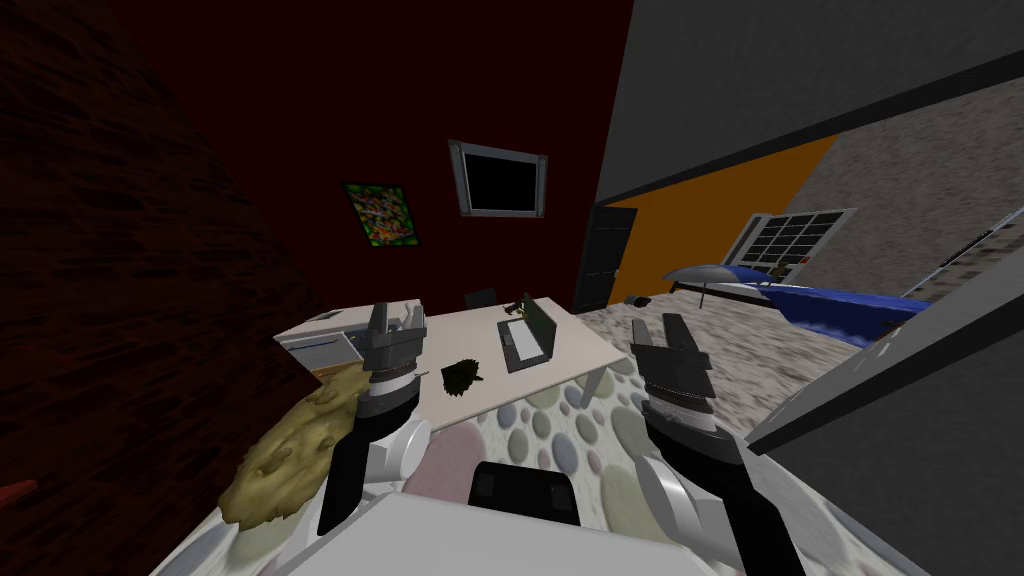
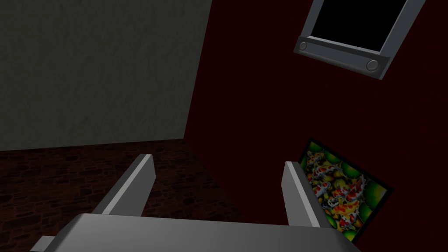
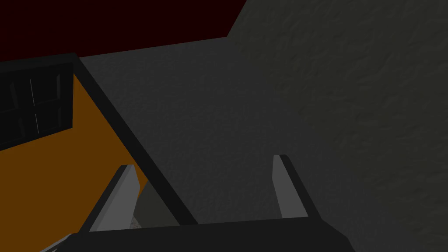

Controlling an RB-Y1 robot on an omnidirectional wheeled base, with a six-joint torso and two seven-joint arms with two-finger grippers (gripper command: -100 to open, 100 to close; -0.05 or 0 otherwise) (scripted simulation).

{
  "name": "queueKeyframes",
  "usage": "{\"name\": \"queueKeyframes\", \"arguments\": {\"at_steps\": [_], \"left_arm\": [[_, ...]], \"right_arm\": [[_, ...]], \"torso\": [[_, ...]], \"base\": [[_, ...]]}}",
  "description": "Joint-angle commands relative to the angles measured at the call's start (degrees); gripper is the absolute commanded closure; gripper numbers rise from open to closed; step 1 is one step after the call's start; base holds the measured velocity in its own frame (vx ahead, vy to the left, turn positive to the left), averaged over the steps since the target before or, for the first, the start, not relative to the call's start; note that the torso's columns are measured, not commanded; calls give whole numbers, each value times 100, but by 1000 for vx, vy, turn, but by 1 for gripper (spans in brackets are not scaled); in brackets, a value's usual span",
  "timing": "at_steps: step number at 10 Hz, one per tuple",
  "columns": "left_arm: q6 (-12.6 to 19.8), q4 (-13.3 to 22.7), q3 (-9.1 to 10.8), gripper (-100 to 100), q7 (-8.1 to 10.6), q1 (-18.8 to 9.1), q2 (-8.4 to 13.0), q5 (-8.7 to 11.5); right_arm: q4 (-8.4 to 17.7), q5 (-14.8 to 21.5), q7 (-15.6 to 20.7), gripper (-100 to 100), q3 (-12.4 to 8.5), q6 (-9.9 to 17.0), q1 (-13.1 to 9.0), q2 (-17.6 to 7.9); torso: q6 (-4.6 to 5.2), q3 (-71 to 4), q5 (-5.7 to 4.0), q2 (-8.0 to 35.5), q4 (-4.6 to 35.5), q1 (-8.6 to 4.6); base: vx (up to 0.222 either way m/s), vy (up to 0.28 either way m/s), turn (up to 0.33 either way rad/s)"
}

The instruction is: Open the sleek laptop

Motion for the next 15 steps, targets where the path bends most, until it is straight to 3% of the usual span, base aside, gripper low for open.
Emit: {"name": "queueKeyframes", "arguments": {"at_steps": [1,9,10,12,15], "left_arm": [[0,0,0,0,0,0,0,0],[0,-2,0,0,0,0,0,0],[0,-2,0,0,0,0,0,0],[0,1,0,0,0,1,0,0],[0,1,1,0,0,1,1,0]], "right_arm": [[0,0,0,0,0,0,0,0],[-2,0,0,0,0,-1,0,0],[84,-100,-119,-100,-6,95,-86,-212],[206,-250,-296,-100,-15,237,-213,-383],[468,-578,-683,-100,-33,546,-490,-579]], "torso": [[0,-467,0,232,235,0],[0,-7073,0,3539,3537,0],[0,-7919,0,3962,3960,0],[0,-8428,-3,4204,4204,-11],[0,-8458,-1,4226,4228,-3]], "base": [[0,0,0],[0,0,0],[16,-17,-2],[15,-44,1],[19,-59,-1]]}}
